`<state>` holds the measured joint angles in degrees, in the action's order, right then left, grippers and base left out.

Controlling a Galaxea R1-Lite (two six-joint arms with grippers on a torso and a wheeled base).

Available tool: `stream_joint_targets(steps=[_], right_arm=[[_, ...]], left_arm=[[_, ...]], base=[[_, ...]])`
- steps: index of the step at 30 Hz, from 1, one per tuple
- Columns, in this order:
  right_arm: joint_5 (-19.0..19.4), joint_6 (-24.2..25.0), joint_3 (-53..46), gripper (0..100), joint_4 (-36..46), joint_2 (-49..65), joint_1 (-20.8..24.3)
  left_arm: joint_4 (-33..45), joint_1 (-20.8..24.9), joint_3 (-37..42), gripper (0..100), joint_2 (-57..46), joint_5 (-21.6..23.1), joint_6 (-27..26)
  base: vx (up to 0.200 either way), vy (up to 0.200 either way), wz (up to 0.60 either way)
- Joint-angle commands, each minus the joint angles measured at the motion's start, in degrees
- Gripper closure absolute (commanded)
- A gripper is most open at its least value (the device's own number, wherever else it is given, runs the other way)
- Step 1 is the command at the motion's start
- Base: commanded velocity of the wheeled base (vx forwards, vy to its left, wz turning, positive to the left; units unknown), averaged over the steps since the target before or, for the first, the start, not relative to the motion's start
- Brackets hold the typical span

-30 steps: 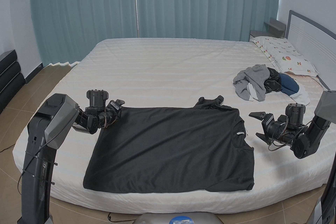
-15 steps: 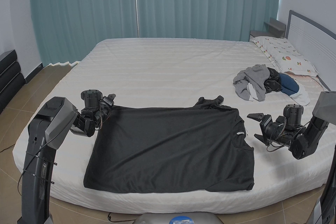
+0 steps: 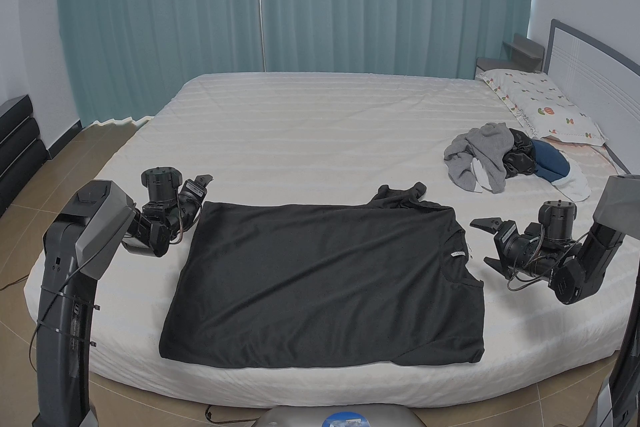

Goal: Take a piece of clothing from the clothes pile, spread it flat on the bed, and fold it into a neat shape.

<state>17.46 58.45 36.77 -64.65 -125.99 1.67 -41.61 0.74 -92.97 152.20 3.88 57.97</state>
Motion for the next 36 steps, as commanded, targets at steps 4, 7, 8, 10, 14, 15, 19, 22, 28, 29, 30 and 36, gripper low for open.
stream_joint_targets(steps=[4,7,8,10,14,15,19,22,28,29,30,36], right_arm=[[0.12,-0.01,0.24,0,-0.04,-0.66,0.35],[0.12,-0.01,0.24,0,-0.04,-0.75,0.79],[0.12,-0.01,0.24,0,-0.04,-0.75,0.88],[0.12,-0.01,0.24,0,-0.04,-0.75,0.88],[0.03,-0.01,0.24,0,-0.04,-1.45,0.97],[0.03,-0.01,0.24,0,-0.04,-1.45,0.97],[0.03,-0.01,0.32,0,-0.04,-1.45,0.97],[0.03,-0.01,0.32,0,-0.04,-1.45,1.05],[0.03,-0.01,0.24,0,-0.04,-1.45,1.23],[0.03,-0.01,0.24,0,-0.04,-1.45,1.23],[0.03,-0.01,0.24,0,-0.04,-1.45,1.23],[0.03,-0.01,0.24,0,-0.04,-1.45,1.23]], left_arm=[[0.39,0.31,-1.87,0,1.87,1.05,-0.93],[0.56,0.31,-3.10,0,3.28,1.05,-1.89],[0.65,0.31,-3.71,0,3.81,0.96,-2.33],[0.65,0.31,-3.71,0,3.89,0.96,-2.33],[1.97,0.40,-4.33,0,4.51,0.52,-3.47],[2.32,0.40,-4.59,0,4.60,0.52,-3.47],[3.29,0.40,-5.82,0,5.12,0.43,-3.47],[3.37,0.49,-5.91,0,5.21,0.43,-3.47],[3.29,0.49,-6.09,100,5.30,0.43,-3.56],[3.29,0.49,-6.18,100,5.30,0.43,-3.56],[3.20,0.49,-6.18,100,5.30,0.34,-3.56],[1.35,0.31,-6.97,100,5.48,-3.96,-3.65]], base=[[0.000,0.000,0.00],[0.000,0.000,0.00],[0.000,0.000,0.00],[0.000,0.000,0.00],[0.000,0.000,0.00],[0.000,0.000,0.00],[0.000,0.000,0.00],[0.000,0.000,0.00],[0.000,0.000,0.00],[0.000,0.000,0.00],[0.000,0.000,0.00],[0.000,0.000,0.00]])
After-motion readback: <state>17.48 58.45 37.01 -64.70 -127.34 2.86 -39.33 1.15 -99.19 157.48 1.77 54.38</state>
